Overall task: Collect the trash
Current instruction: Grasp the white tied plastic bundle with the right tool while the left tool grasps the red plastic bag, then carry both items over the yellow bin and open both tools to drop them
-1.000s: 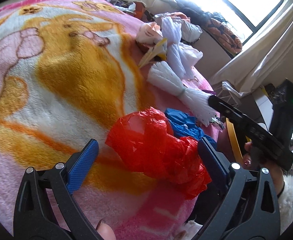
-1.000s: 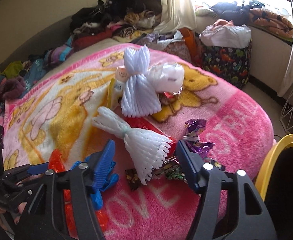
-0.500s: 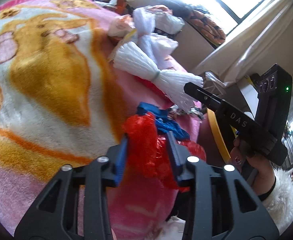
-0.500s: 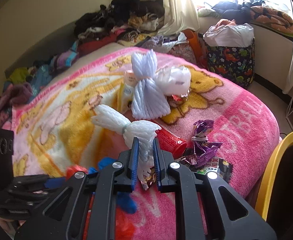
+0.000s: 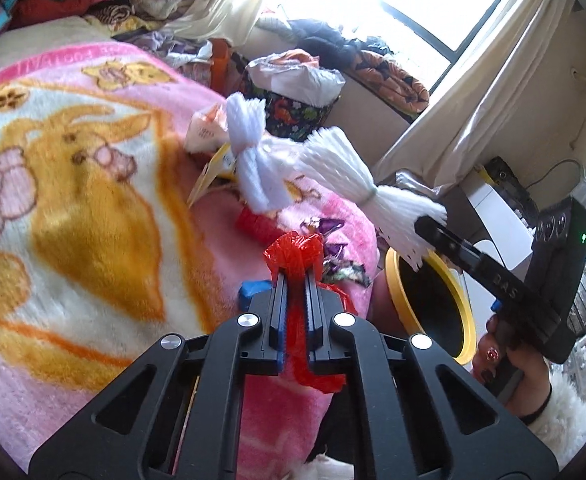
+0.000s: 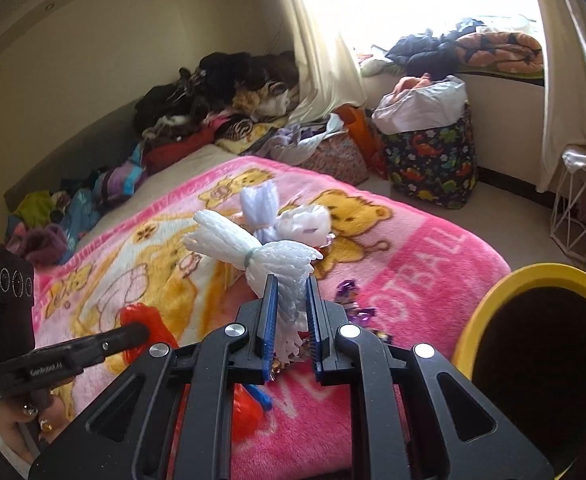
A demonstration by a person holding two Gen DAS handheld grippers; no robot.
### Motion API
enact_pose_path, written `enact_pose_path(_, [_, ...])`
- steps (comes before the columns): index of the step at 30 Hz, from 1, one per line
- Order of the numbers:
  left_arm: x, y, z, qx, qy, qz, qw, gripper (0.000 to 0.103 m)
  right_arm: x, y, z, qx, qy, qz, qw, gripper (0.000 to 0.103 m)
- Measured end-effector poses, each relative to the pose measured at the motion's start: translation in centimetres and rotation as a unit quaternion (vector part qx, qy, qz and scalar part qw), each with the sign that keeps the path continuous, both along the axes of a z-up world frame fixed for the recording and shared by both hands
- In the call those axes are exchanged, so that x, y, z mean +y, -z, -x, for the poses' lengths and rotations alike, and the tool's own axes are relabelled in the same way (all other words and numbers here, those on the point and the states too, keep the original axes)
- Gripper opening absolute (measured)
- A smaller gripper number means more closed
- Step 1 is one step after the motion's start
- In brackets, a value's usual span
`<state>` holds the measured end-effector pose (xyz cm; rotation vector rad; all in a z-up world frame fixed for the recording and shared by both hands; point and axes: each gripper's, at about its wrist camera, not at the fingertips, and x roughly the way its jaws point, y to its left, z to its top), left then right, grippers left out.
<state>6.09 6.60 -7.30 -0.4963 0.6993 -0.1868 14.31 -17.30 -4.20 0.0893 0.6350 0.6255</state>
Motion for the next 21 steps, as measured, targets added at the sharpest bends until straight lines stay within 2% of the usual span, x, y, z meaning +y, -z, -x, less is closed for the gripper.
enact_pose_path(12, [-2.3,-5.4,-1.4,-0.063,0.0,-0.003,0.998,0.003,-5.7,-1.9,1.1,-0.016,0.056,-0.029,0.998,0.014])
enact_pose_path(21, [-4.8,-6.7,-2.7,-0.078,0.011,-0.007,0.9968,0.003,-9.8,-2.3,2.1,-0.023,0.091,-0.039,0.995,0.014])
